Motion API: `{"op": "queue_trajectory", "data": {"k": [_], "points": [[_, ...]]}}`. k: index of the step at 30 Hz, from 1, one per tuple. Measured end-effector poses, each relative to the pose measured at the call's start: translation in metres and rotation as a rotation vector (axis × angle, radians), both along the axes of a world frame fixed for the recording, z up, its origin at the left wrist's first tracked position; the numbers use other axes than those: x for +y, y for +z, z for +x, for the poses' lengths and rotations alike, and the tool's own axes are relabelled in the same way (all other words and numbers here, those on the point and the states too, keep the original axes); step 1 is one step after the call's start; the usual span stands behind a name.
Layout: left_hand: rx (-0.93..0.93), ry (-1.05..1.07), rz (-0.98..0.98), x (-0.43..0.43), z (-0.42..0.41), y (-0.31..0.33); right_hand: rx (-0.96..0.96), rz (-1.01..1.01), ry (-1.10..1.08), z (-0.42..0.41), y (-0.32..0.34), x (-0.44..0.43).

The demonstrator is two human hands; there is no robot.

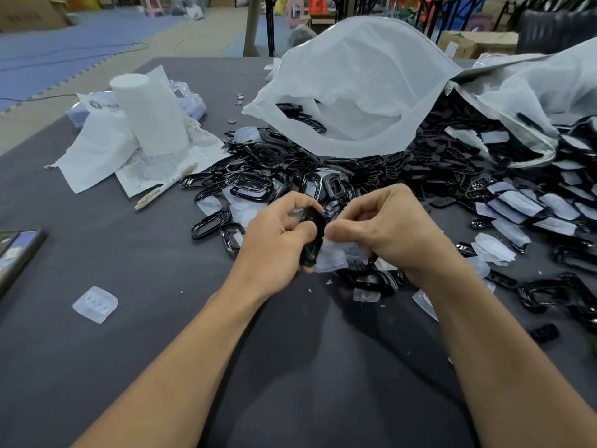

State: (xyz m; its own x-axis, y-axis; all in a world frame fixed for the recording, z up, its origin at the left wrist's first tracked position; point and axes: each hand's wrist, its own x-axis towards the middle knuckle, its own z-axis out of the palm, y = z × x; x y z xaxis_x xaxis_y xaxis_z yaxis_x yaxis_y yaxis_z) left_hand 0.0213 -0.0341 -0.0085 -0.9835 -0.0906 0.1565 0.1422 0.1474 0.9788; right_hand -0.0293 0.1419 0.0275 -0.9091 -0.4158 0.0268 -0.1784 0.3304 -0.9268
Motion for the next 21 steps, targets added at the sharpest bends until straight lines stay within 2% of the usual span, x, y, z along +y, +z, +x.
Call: {"op": "queue_trajectory", "data": {"k": [4,7,10,14,21], "points": [[-0.065,-0.076,-0.106,0.003,0.002,-0.002,-0.075,-0.245,-0.105,-0.001,0.004,0.001],[-0.071,0.020,-0.036,0.003,0.001,-0.001,-0.144,-0.352,-0.141,0.003,0.006,-0.005],[-0.054,0.131,0.094,-0.001,-0.001,0.002,-0.162,-0.383,-0.165,0.004,0.003,-0.011],[-0.056,0.170,0.224,-0.001,-0.003,0.004,-0.190,-0.405,-0.157,0.006,-0.002,-0.017],[-0.002,0.226,0.172,0.002,-0.005,0.001,-0.236,-0.451,-0.207,0.015,-0.004,-0.026]]}}
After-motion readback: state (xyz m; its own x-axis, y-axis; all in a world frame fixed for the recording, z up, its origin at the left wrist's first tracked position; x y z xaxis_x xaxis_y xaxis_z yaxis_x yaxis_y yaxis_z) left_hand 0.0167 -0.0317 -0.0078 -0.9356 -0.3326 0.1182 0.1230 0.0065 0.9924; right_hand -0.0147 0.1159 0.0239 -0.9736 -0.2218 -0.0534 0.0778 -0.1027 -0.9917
